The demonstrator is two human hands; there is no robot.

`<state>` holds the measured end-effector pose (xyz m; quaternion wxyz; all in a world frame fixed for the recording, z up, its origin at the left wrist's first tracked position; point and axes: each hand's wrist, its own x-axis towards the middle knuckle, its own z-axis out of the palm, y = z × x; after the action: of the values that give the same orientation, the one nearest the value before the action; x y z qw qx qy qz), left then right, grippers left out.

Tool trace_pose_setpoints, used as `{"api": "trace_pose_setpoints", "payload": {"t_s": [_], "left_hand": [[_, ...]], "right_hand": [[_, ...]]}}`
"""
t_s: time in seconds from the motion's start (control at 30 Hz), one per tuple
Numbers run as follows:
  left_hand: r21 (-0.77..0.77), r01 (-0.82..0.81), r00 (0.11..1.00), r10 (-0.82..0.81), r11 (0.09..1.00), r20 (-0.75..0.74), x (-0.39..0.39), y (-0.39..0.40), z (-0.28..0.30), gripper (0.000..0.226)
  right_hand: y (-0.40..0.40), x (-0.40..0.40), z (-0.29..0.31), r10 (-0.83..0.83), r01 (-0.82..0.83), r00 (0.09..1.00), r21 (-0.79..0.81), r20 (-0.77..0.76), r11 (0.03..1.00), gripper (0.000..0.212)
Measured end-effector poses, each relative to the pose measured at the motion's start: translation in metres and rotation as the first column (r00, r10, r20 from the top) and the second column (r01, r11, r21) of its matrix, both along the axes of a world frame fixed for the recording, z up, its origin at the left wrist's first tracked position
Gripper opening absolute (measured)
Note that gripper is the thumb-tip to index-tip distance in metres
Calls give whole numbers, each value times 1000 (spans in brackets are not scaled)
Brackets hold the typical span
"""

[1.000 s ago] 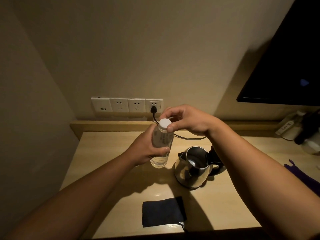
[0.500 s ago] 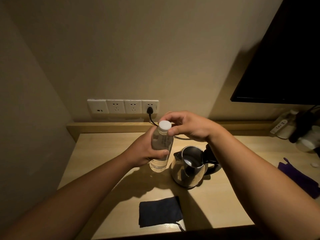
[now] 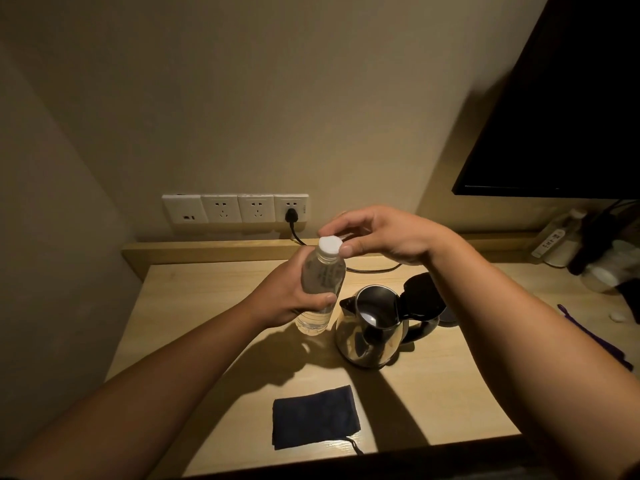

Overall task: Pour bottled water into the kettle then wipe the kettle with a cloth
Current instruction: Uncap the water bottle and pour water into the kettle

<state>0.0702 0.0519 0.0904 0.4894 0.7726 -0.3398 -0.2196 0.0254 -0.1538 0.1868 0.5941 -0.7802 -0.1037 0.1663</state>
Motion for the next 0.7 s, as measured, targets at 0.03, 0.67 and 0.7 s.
{"api": "trace_pose_setpoints", "payload": {"t_s": [0.03, 0.67, 0.7], "left_hand": [[2, -3, 1000, 3, 1000, -5, -1, -1, 0, 80], [9, -25, 1000, 25, 1000, 13, 7, 1, 3, 79], [8, -30, 999, 30, 1000, 11, 8, 1, 3, 76]], "right_hand": [[-2, 0, 3, 20, -20, 1000, -15, -8, 1000, 34], [17, 8, 27, 117, -30, 970, -373, 212, 927, 37], [15, 8, 28, 106, -23, 969, -349, 223, 937, 38]]}}
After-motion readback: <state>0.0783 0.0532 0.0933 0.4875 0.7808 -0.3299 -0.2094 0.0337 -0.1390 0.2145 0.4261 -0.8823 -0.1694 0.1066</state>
